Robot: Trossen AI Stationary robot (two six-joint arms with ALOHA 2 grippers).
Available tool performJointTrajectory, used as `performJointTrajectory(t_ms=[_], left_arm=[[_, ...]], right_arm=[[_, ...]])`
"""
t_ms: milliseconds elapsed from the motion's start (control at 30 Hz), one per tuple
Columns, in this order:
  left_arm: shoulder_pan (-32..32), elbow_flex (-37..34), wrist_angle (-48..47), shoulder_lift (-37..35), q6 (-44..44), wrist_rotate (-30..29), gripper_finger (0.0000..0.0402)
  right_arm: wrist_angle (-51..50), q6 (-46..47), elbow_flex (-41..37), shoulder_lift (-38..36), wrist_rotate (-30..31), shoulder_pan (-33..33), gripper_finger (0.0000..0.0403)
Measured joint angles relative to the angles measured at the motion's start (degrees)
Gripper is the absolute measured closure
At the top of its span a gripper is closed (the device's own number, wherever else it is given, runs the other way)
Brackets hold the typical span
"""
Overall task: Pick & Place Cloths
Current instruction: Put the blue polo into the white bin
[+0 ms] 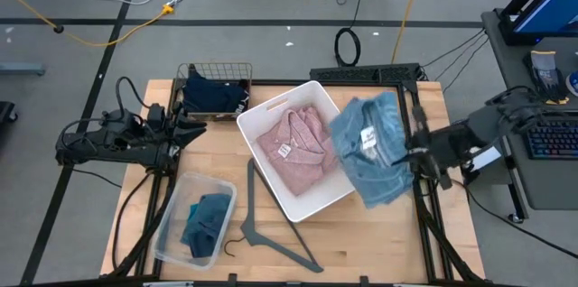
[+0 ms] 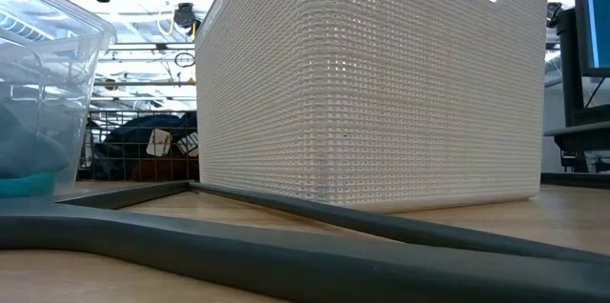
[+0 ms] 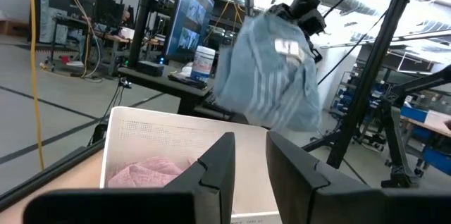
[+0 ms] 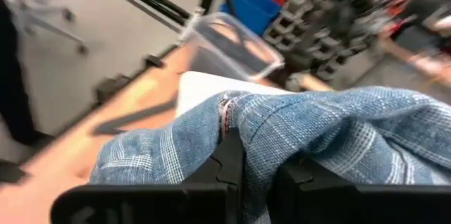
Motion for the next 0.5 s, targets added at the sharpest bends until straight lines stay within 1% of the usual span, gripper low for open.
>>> performJointTrajectory(t_ms=[167, 267, 400, 500], left_arm=[[0.0, 0.0, 0.0, 0.0, 0.0, 0.0, 0.0321], [0.0, 0.0, -0.1, 0.0, 0.0, 0.0, 0.0321], [0.0, 0.0, -0.1, 0.0, 0.1, 0.0, 0.0321], [0.0, 0.0, -0.1, 0.0, 0.1, 0.0, 0.0321]], right_arm=[[-6.9, -5.0, 6.8, 1.3, 7.2, 0.0, 0.0384], [-11.8, -6.4, 10.6, 2.7, 10.3, 0.0, 0.0384], [-21.6, -6.5, 15.8, 5.8, 14.3, 0.0, 0.0384], [-30.0, -5.9, 18.6, 8.5, 18.9, 0.0, 0.0384]])
